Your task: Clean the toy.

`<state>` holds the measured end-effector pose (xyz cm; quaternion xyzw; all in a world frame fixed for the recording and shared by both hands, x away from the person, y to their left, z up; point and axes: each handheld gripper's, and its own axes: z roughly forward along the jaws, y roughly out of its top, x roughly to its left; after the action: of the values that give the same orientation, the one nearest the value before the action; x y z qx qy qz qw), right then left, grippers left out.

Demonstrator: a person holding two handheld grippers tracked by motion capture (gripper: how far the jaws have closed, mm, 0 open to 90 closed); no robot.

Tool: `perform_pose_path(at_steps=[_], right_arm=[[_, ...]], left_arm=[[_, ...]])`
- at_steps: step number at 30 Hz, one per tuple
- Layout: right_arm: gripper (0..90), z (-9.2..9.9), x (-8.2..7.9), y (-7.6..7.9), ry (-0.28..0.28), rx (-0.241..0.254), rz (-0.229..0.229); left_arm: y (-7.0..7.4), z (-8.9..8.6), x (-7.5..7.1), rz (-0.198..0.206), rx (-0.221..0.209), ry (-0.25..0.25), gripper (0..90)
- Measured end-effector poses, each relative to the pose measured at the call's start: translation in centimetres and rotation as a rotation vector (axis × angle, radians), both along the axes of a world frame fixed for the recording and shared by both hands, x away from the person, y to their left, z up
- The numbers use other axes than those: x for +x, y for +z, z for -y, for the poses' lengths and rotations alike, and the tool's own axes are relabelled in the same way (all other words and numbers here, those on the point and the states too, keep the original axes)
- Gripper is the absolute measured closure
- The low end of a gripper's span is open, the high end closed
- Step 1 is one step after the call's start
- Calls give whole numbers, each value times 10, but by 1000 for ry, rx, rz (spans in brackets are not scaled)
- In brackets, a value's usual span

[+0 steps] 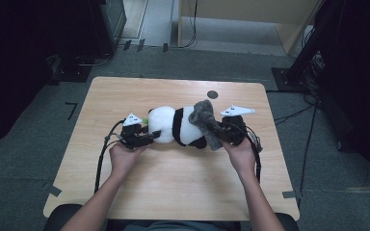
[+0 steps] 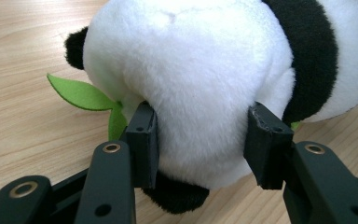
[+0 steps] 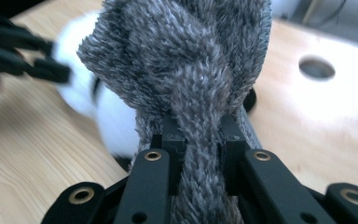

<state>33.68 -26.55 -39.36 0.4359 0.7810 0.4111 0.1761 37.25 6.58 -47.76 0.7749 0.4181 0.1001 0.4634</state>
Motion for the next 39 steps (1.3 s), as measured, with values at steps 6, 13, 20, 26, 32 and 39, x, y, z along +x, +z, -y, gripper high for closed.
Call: perform_pose_path(at_steps=[6,13,20,26,32,39], right_arm=[[789,-50,13,19,86,-34,23],[788,-112,42,10,155,-64,-17],[787,-150,56,-11,188,-75,-67],[786,-144,57,-18,191,-72,-72],[786,-122,52,-18,167,-84,-68],[787,-92,41,-10,128,-97,-61]], left_arm=[[1,1,-1,10,3,5,520],[1,1,-2,12,7,3,520],[2,1,-2,15,13,7,519],[1,2,-2,15,12,6,520],[2,1,-1,3,4,3,527],[2,1,0,-2,3,-1,531]])
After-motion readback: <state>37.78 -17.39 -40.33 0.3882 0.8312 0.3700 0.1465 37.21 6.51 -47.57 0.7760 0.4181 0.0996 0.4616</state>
